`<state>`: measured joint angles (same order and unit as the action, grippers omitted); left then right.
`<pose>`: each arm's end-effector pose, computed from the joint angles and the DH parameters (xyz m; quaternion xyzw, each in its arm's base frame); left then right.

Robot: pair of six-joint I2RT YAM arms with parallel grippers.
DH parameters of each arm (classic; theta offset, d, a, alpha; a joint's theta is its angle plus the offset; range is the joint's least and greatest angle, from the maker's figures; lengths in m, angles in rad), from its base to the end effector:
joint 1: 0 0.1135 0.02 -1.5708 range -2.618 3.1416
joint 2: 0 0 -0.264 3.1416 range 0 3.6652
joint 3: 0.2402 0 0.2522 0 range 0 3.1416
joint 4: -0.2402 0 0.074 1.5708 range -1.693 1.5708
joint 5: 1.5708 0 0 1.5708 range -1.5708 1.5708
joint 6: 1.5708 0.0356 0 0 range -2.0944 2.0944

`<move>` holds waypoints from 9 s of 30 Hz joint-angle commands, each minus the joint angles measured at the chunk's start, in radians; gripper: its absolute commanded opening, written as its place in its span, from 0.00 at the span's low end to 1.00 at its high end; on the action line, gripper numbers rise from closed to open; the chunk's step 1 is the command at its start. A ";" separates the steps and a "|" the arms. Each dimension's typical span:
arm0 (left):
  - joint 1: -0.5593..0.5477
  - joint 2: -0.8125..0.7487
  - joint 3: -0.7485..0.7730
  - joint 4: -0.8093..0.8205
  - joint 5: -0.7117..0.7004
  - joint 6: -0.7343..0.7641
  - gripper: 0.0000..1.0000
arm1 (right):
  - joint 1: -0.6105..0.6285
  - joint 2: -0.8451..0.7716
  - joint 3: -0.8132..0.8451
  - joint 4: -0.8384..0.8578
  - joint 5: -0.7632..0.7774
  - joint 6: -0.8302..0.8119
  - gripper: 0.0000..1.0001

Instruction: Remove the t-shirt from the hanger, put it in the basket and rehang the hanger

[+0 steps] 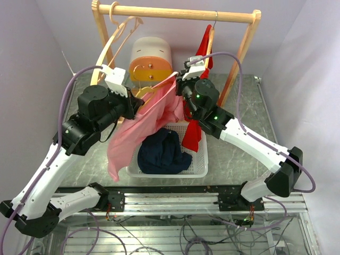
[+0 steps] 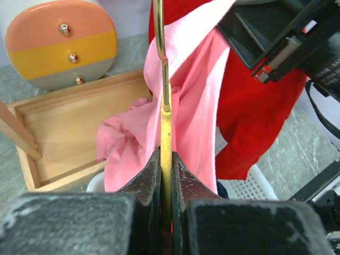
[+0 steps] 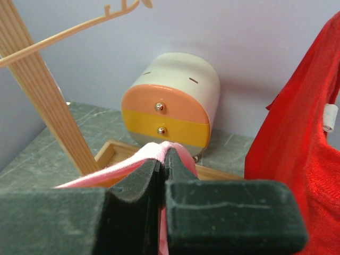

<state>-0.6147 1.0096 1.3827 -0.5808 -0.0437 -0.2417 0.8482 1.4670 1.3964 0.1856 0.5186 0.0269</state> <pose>0.1585 -0.1100 0.4596 0.1304 0.7655 -0.2461 0.5800 0.2417 0.2475 0.4307 -0.0812 0.6660 0.1512 0.7259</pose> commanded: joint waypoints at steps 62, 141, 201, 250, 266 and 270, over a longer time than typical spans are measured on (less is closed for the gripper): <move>-0.005 0.067 -0.221 0.752 -0.174 -0.119 0.07 | 0.445 -0.209 -0.292 -0.243 -0.033 0.092 0.35; -0.005 0.282 0.077 0.672 -0.301 0.086 0.07 | 0.358 -0.267 -0.516 -0.210 -0.534 0.295 0.00; 0.153 0.383 0.193 0.554 -0.193 0.084 0.85 | 0.358 -0.331 0.164 -0.453 -0.158 0.004 0.00; 0.152 0.066 -0.008 0.494 0.109 -0.056 0.74 | 0.359 -0.376 -0.267 -0.366 -0.076 0.171 0.00; 0.067 0.162 0.070 0.505 0.118 -0.022 0.74 | 0.329 -0.214 -0.602 -0.365 -0.135 0.463 0.01; 0.011 0.219 0.139 0.482 0.092 0.012 0.76 | 0.328 -0.096 -0.655 -0.274 -0.254 0.496 0.07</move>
<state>-0.5613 1.1957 1.4429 -0.1051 0.0666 -0.2726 1.1774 1.2869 0.7906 -0.1726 0.3927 0.4595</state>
